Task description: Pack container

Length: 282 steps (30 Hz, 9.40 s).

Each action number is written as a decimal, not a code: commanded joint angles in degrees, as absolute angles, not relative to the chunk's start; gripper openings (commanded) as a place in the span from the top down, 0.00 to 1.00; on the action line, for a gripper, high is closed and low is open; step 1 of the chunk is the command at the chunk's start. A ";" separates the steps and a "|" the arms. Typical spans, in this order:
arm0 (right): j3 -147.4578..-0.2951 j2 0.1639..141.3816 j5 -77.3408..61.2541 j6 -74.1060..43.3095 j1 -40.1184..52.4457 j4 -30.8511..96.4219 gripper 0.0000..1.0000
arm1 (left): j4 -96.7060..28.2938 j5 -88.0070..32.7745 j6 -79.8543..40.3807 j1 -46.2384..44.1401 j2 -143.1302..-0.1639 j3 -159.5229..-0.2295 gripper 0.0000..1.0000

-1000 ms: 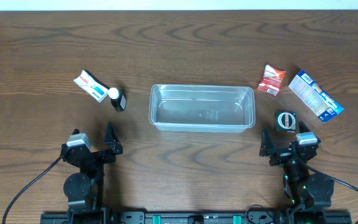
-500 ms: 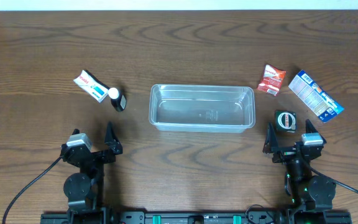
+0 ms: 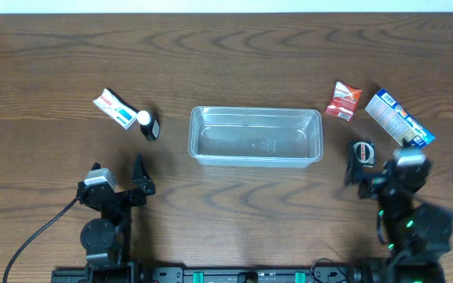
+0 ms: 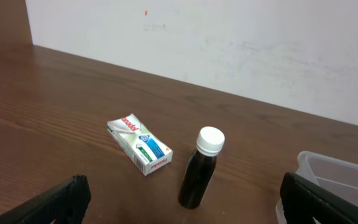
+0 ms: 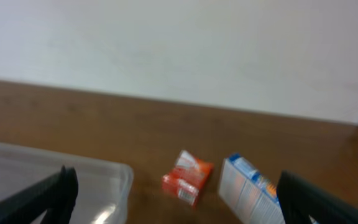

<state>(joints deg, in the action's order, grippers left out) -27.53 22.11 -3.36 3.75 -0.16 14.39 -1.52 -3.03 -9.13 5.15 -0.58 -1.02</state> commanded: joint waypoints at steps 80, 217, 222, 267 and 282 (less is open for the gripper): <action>-81.43 96.47 1.02 15.68 -14.48 45.32 0.99 | -3.86 -2.79 -8.60 5.41 -0.30 -0.23 0.02; -82.85 99.22 -7.75 58.06 27.88 53.12 0.44 | -3.86 -2.79 -8.60 5.41 -0.30 -0.23 0.02; -82.81 99.33 -8.51 57.23 27.88 55.07 0.48 | -3.86 -2.79 -8.60 5.41 -0.30 -0.23 0.02; -82.76 104.73 4.60 -22.44 43.31 31.14 0.99 | -3.86 -2.79 -8.60 5.41 -0.30 -0.23 0.02; -82.76 114.74 5.54 -27.88 42.28 31.90 0.99 | -3.86 -2.79 -8.60 5.41 -0.30 -0.23 0.02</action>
